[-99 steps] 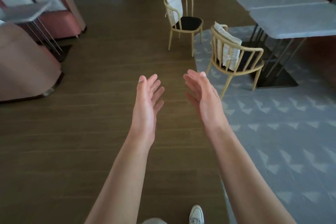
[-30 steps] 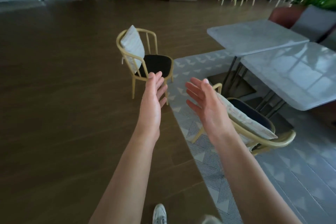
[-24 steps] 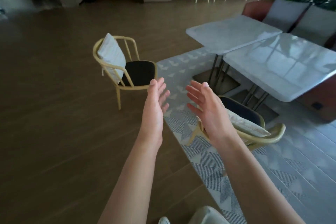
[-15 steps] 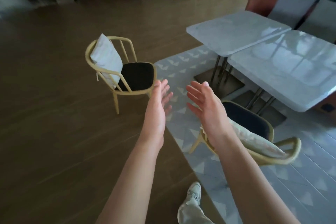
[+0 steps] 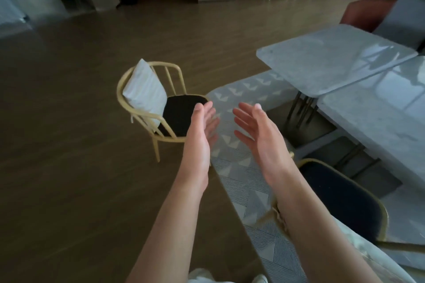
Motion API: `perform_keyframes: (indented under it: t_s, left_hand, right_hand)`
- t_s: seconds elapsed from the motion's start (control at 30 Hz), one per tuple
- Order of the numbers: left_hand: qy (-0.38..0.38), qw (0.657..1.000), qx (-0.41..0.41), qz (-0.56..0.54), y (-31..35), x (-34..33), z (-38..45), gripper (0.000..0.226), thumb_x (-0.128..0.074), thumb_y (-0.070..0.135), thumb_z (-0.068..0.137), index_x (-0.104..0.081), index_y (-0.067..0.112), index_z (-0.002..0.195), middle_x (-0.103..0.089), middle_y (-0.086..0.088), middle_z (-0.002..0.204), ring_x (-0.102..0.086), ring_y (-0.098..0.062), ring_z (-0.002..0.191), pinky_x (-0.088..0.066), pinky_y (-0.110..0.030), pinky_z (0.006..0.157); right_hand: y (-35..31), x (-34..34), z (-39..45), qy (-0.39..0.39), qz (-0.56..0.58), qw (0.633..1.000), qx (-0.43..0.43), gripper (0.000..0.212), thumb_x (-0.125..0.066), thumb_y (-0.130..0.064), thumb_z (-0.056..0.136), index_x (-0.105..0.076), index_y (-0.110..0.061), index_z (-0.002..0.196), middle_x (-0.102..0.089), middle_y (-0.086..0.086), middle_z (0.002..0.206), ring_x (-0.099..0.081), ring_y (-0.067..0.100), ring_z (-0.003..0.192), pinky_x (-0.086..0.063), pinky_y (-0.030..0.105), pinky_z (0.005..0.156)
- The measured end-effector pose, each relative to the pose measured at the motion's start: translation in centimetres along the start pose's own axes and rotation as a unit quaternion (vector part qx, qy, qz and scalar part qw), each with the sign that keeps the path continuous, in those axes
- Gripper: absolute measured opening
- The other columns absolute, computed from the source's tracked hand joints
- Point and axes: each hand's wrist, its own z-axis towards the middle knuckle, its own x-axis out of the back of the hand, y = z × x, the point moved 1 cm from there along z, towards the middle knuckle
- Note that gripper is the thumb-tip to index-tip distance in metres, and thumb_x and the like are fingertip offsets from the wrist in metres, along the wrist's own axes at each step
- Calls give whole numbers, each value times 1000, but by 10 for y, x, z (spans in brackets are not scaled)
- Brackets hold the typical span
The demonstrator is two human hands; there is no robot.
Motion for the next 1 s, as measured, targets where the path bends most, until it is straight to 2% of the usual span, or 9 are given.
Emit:
perform_keyframes:
  t_s: [0.17,0.23,0.4,0.5,0.67,0.83,1.0]
  left_hand:
    - [-57,997,58,2,-20,-25,69,55,-25,56,105,-50,29,146,-56,10,144,-57,-4,126,-38,-40,116]
    - [-100,992,75,8,-27,-39,94,55,-24,55,106,-50,28,147,-56,10,145,-57,-3,125,-38,-40,116]
    - [-239,965,99,35,-24,-70,160,59,-21,55,105,-46,25,150,-52,6,150,-55,-6,129,-37,-40,116]
    - [-287,952,98,41,-19,-88,185,59,-21,54,106,-45,23,151,-51,4,151,-55,-7,130,-38,-40,116]
    - [-368,920,125,50,-31,-110,181,57,-21,53,106,-47,25,148,-52,5,150,-55,-7,129,-37,-40,116]
    - [-445,878,160,79,-44,-141,153,54,-24,51,106,-49,24,146,-54,2,148,-57,-10,127,-38,-41,116]
    - [-489,855,141,97,-54,-153,124,45,-26,52,106,-58,36,133,-58,5,143,-60,-7,124,-41,-42,114]
  right_hand:
    - [5,27,51,97,22,995,-15,44,-35,-43,107,-55,-19,139,-61,-4,137,-55,12,129,-44,36,110]
    - [5,37,68,148,37,988,-13,39,-35,-43,107,-57,-23,132,-63,-4,135,-56,11,127,-45,34,109]
    - [-3,46,96,288,59,956,18,41,-36,-41,106,-57,-20,135,-63,-2,136,-58,9,125,-45,33,107]
    - [-1,45,101,334,66,940,26,42,-36,-40,107,-56,-18,137,-62,-1,138,-57,11,127,-45,35,108]
    - [2,50,86,403,89,910,46,39,-35,-38,107,-56,-20,135,-62,-2,136,-56,12,128,-44,34,109]
    - [1,76,52,493,114,860,67,35,-38,-39,106,-59,-22,129,-64,0,134,-59,14,125,-44,40,111]
    - [13,90,15,531,128,835,59,37,-41,-39,105,-60,-21,130,-66,-1,131,-60,13,124,-46,41,110]
